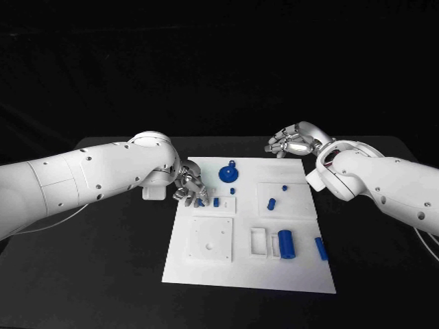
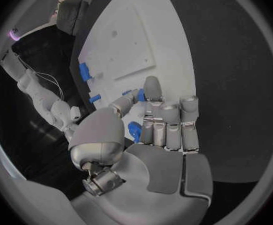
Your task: Assemble the parts on the task board
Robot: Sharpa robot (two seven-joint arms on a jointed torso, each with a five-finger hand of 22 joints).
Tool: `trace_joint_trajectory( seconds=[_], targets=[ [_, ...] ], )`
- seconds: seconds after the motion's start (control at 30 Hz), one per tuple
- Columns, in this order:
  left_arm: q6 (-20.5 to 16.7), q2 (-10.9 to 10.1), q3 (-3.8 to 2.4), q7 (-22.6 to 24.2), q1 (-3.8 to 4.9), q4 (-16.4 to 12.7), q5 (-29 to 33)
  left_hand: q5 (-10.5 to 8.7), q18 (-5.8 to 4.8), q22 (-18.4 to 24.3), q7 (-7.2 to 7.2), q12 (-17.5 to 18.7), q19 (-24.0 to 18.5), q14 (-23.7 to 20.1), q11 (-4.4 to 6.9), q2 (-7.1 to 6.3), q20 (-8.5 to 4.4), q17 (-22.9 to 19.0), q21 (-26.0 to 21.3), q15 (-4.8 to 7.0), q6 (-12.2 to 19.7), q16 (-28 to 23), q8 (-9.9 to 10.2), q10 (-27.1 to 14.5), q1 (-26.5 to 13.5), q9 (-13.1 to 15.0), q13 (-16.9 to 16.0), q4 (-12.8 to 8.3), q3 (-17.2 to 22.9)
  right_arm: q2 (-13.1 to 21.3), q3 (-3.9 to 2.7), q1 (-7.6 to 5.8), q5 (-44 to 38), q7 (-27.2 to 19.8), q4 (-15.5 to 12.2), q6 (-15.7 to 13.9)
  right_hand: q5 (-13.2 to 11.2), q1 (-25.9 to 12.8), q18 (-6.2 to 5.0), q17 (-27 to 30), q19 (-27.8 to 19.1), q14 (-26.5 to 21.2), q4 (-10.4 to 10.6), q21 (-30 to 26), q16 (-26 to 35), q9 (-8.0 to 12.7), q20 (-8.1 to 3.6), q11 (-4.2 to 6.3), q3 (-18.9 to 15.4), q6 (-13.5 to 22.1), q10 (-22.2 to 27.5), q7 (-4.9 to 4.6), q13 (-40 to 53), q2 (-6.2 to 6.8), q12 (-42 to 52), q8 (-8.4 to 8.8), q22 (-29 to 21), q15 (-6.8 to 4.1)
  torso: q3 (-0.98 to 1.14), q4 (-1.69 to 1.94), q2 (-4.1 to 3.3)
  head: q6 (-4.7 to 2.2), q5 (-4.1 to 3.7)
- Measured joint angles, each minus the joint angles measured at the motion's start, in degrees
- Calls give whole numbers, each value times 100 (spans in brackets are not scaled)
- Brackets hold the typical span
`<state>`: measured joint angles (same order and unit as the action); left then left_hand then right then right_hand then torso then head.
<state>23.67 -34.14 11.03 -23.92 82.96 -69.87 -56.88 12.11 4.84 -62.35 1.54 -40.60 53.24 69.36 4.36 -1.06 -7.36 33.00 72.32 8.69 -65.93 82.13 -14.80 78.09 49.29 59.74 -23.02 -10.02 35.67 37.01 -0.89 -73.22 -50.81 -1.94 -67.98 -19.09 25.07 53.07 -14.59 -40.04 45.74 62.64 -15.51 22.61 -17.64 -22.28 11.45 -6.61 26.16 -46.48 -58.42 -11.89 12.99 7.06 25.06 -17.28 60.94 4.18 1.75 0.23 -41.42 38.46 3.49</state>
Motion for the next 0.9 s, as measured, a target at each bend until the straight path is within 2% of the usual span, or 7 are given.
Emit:
trace_joint_trajectory(
  seconds=[0.13, 0.17, 0.2, 0.33, 0.53, 0.77, 0.9],
  targets=[
    [-17, 6, 2, -17, -1, 0, -7, -116, 3, 0, 0, 0, 0, 19, 5, -60, 0, 0, 0, 19, 0, 0, 17, 15, -60, -1, 6, -30, 70, -2, 0, 0, 0, 0, 0, 1, 0, -6, 0, 0, 0, 0, 0, 0, 0, 0, 0, -1, 0, 0, 0, 0, -5, -6, 0, 0, 0, 0, -1, 0, -1, -1, -9],
    [-21, 6, 3, -21, -1, 0, -8, -285, 4, 0, 0, 0, 0, 22, 6, -89, 0, 0, 0, 21, 0, 0, 17, 16, -87, -2, 6, -16, 96, -2, 0, 0, 0, 0, 0, 1, 0, -6, 0, 0, 0, 0, 0, 0, 0, 0, 0, -1, 0, 0, -1, 0, -5, -6, 0, 0, 0, 0, -2, 0, 0, -1, -9],
    [-25, 6, 5, -27, -2, 1, -11, -559, 4, 5, 0, 0, 0, 65, 27, -154, 0, -3, 0, 65, 0, 0, 22, 38, -127, -3, 11, 58, 87, -1, 0, 0, 0, 0, 0, 1, 0, -6, 0, 0, 0, 0, 0, 0, 0, 0, 0, -1, 0, 0, -1, 1, -5, -6, 0, 0, 0, 0, -3, 0, -1, -1, -10],
    [-31, 3, 8, -39, -6, 3, -14, -842, 4, 8, -13, 0, 0, 121, 22, -246, 0, -6, 0, 124, -13, 0, 52, 33, -155, 3, 14, 194, 42, 5, 0, 0, 0, 0, 1, 1, 0, -6, 0, 0, 0, 0, 0, 0, 0, 0, 0, -2, 0, -1, -2, 1, -5, -6, 0, 0, -1, 0, -3, 0, -1, -1, -10],
    [-33, 4, 9, -49, -9, 5, -15, -884, 4, 8, -33, 0, 0, 158, 22, -326, 0, -6, 0, 164, -33, 0, 54, 33, -218, 13, 14, 258, -7, 4, 0, 0, 0, 0, 1, 3, 0, -6, 0, -5, 0, 0, 0, 0, 0, -1, 0, -3, 0, -2, -2, 2, -5, -6, 0, 0, -1, 0, -1, 0, -1, 3, -10],
    [-48, 4, 11, -49, -12, 0, -15, -913, 5, 7, -24, 0, 0, 153, 23, -516, 0, -6, -23, 172, -65, 0, 50, 32, -409, 18, 14, 402, -117, 4, 0, 0, 0, 1, -1, 5, 0, -6, 0, -4, 0, 0, 0, 0, 0, -1, 0, -3, 0, -3, -3, 3, -4, -5, 0, 0, -1, 0, 2, -2, -1, 2, -15],
    [-71, 4, 13, -47, -15, 1, -13, -913, 96, 7, -32, 0, 0, 153, 23, -562, 0, -6, -23, 172, -74, 0, 49, 33, -455, 27, 14, 464, -116, 7, 0, 0, 0, 1, -2, 6, 0, -5, 0, -4, 0, 0, 0, 0, 0, -1, 0, -3, 0, -8, -3, 8, -4, -5, 0, 0, 4, 0, 3, -3, -1, -1, -16]
  ],
)
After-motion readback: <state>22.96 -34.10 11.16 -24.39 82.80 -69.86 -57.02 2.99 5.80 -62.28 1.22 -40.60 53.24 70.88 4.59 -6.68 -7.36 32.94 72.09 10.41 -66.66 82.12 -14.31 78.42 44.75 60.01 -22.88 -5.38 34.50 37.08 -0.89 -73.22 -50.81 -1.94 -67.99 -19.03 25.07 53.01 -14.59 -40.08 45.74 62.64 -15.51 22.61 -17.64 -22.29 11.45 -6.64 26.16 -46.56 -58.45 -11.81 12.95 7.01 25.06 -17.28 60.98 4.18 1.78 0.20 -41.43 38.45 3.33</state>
